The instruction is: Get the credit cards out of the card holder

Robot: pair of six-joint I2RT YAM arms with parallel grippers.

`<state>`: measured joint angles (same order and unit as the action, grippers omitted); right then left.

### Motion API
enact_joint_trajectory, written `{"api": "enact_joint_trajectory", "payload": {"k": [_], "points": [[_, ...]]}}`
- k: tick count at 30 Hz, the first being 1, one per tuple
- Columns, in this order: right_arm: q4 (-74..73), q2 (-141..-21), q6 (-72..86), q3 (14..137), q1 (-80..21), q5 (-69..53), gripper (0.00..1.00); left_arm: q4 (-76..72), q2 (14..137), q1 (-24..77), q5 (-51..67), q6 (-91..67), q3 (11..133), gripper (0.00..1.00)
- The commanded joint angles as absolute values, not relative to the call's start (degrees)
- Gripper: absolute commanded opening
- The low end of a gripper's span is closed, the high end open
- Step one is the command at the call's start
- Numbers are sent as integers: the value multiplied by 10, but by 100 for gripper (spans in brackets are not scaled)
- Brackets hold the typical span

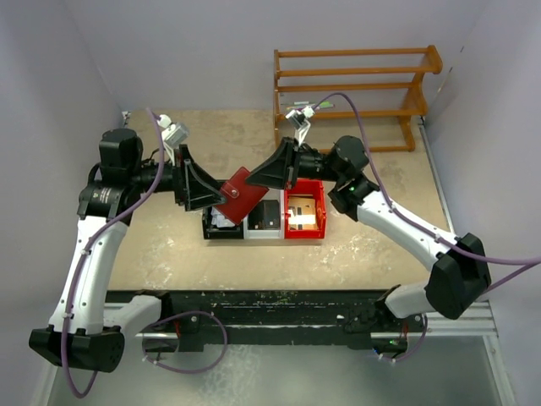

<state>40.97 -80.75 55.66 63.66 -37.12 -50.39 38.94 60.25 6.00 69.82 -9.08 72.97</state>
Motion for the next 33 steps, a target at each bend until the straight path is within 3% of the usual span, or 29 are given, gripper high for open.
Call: {"api": "enact_joint_trajectory", "payload": {"k": [1, 9, 13, 18, 21, 29, 31, 33], "points": [[428, -782, 555, 667, -376, -446, 0, 354, 599, 62, 624, -97, 734, 97], [632, -735, 586, 551, -387, -209, 0, 232, 570, 61, 622, -283, 656, 100], [670, -731, 581, 525, -399, -148, 0, 102, 558, 62, 641, -441, 608, 82], [690, -744, 589, 523, -411, -142, 0, -31, 548, 62, 638, -569, 578, 59], [726, -754, 613, 512, -412, -140, 0, -68, 546, 62, 636, -599, 579, 58], [727, -764, 616, 508, -430, -129, 0, -98, 539, 62, 632, -617, 590, 69], [724, -764, 612, 508, -435, -125, 0, -98, 539, 62, 630, -621, 591, 63], [711, -764, 606, 512, -439, -127, 0, -90, 539, 62, 624, -620, 591, 49]]}}
